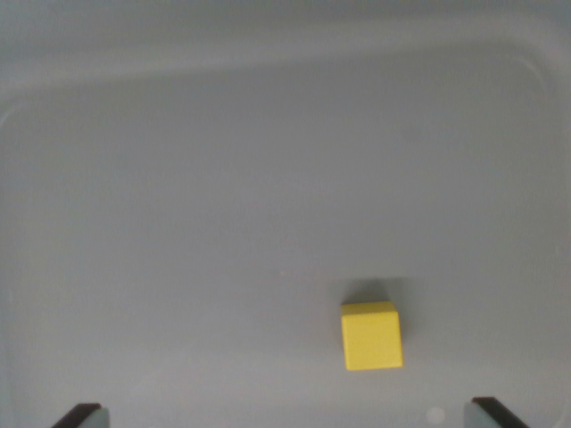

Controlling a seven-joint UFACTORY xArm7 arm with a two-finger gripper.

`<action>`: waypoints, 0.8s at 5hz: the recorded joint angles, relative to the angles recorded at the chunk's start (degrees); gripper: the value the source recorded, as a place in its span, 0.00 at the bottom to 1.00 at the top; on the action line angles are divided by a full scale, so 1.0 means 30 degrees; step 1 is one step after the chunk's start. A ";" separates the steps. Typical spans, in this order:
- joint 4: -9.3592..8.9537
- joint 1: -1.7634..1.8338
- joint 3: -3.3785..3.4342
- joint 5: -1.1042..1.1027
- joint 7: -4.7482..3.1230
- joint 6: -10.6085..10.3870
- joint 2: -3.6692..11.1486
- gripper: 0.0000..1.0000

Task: Pick yellow cube

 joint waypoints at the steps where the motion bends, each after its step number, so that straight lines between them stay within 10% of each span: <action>1: -0.0427 -0.0004 -0.0067 0.0057 -0.0227 -0.0526 0.0147 0.00; 4: -0.0912 -0.0009 -0.0144 0.0121 -0.0485 -0.1124 0.0314 0.00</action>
